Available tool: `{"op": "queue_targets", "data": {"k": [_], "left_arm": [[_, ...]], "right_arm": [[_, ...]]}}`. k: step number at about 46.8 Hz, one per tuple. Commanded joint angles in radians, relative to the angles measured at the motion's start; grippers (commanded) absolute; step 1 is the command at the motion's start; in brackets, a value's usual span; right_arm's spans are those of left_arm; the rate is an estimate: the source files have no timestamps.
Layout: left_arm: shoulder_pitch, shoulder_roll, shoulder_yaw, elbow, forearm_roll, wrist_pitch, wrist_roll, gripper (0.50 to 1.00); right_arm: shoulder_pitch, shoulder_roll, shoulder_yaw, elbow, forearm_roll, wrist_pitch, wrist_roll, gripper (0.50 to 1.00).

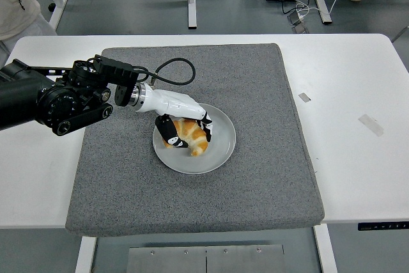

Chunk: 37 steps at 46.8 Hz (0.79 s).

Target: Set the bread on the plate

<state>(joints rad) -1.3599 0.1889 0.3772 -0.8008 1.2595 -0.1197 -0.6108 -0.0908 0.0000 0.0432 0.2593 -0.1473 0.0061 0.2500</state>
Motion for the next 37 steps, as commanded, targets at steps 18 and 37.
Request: {"op": "queue_targets", "data": {"k": [18, 37], "left_arm": [[0.005, 0.0, -0.006, 0.0, -0.012, 0.028, 0.0, 0.831], [0.015, 0.001, -0.02, 0.0, -0.074, 0.06, 0.0, 0.968]], "right_arm": [[0.0, 0.0, 0.0, 0.0, 0.0, 0.0, 0.0, 1.0], [0.0, 0.0, -0.002, 0.0, 0.0, 0.0, 0.0, 1.0]]}}
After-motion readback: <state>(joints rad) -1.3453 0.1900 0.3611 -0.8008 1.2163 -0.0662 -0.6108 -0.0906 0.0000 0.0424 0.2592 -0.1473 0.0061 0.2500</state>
